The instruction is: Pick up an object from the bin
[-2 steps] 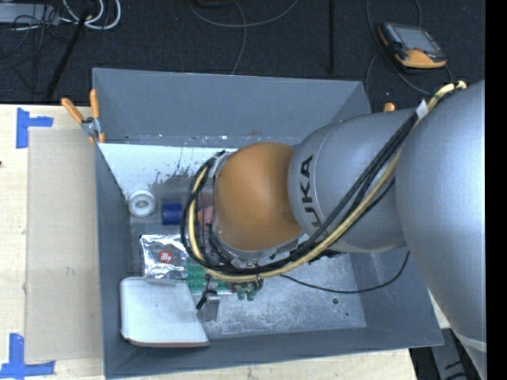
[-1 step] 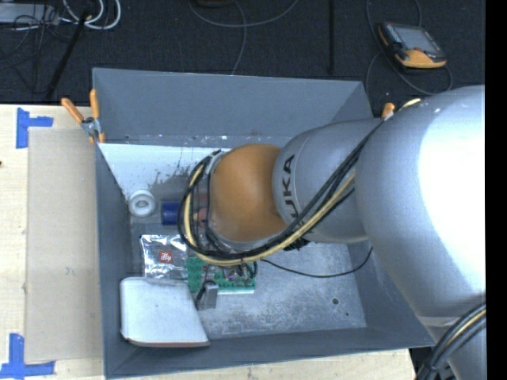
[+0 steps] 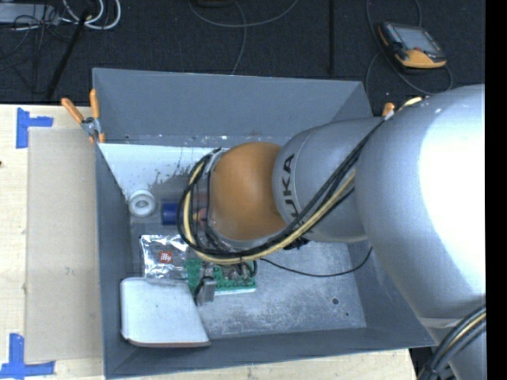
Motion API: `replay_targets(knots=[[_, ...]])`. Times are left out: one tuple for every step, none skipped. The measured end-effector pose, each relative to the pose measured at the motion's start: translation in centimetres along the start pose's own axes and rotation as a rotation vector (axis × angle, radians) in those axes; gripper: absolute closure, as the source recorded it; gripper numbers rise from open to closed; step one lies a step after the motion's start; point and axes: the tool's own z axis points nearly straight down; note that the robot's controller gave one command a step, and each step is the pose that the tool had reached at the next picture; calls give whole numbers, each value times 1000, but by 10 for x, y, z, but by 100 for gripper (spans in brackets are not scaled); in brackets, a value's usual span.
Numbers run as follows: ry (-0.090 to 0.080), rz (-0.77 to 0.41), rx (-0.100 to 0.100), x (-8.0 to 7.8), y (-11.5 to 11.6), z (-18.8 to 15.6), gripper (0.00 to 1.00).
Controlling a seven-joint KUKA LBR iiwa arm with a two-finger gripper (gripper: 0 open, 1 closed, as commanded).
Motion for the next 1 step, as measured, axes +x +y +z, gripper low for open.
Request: replay_targets(knots=[[-11,-12,0,-38,-33,-173,100]])
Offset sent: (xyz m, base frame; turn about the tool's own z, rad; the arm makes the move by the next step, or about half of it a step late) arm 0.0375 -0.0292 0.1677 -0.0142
